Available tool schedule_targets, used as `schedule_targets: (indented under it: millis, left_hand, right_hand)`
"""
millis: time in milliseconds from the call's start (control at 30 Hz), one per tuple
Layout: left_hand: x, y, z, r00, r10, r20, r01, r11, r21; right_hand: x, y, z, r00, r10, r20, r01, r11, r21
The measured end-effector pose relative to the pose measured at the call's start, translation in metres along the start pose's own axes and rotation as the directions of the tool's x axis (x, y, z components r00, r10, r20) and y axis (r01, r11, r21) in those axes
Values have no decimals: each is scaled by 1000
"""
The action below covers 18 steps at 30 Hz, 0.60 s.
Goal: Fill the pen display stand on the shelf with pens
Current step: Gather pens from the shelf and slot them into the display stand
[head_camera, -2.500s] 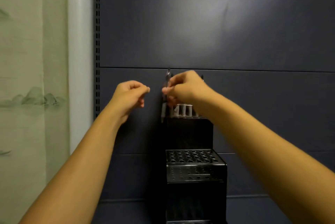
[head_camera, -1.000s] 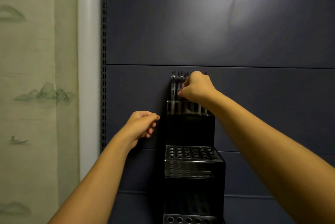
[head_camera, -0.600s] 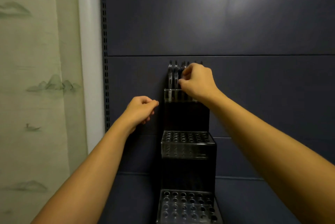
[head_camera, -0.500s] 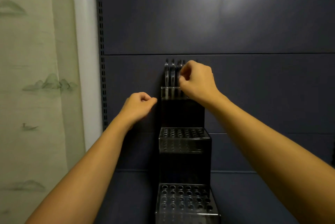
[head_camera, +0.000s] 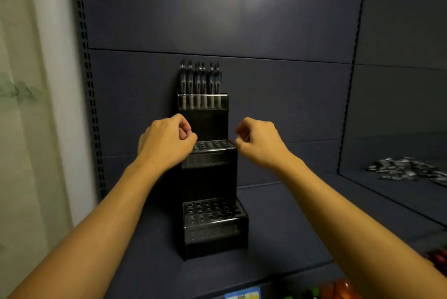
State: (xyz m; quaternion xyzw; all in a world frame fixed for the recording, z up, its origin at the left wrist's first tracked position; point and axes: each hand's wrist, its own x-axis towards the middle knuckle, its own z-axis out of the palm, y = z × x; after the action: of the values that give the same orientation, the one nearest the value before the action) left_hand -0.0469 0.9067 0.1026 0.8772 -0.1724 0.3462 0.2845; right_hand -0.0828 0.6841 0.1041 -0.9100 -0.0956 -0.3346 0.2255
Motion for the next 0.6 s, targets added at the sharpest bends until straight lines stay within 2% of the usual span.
schedule_targets:
  millis: [333, 600]
  left_hand:
    - [-32, 87, 47, 966, 229, 116, -217, 970, -105]
    - [-55, 190, 126, 909, 367, 196, -336, 926, -174]
  right_hand:
    - [-90, 50, -71, 987, 159, 12, -154, 972, -178]
    - [-158, 137, -132, 974, 226, -25, -224, 931, -290]
